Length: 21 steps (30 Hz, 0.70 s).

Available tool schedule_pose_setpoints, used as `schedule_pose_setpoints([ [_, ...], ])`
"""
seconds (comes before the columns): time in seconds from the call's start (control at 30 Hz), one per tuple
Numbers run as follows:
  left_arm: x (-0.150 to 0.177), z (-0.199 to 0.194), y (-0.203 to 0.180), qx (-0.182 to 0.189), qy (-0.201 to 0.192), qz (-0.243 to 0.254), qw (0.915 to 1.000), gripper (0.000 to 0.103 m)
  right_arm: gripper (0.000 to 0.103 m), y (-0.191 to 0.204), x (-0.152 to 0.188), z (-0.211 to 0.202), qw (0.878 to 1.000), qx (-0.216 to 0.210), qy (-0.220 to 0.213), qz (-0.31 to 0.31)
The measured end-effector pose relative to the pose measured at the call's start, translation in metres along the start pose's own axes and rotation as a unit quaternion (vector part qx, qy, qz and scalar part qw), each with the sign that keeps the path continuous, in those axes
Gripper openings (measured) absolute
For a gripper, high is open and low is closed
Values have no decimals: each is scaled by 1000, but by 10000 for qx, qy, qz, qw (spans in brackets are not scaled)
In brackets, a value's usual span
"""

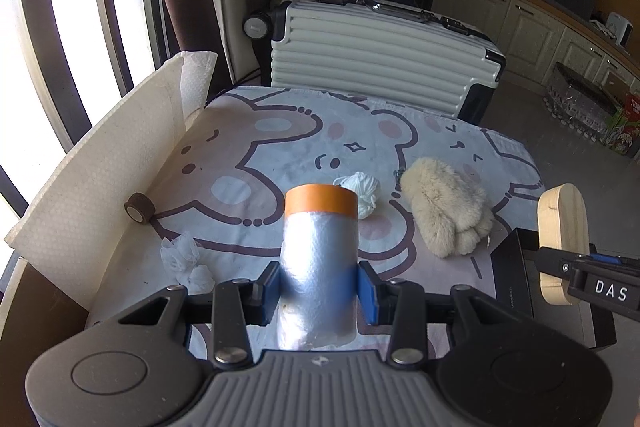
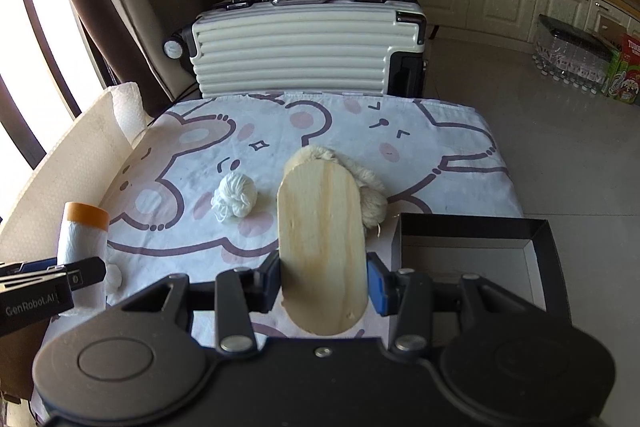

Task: Organize objects
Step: 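Lift the plastic roll with the left tool while the right tool lifts the wooden block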

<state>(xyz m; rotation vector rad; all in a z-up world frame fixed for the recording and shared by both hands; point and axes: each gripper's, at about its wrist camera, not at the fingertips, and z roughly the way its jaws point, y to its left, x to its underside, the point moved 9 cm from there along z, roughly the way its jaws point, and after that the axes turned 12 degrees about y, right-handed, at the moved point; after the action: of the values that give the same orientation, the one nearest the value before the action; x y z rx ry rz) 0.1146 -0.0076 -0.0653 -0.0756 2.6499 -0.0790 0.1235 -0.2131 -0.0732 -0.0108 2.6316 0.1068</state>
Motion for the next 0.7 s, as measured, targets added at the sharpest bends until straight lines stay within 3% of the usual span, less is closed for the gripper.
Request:
schedule_pose_setpoints([
  [0.33,-2,0,-13,-59,-40,117,9999,42,45,1,-7,0,9998,-125,-143,98],
  [0.7,-4,10,-52,140,-10,287,9995,42,45,-32,-3,2,9998,46,-156,93],
])
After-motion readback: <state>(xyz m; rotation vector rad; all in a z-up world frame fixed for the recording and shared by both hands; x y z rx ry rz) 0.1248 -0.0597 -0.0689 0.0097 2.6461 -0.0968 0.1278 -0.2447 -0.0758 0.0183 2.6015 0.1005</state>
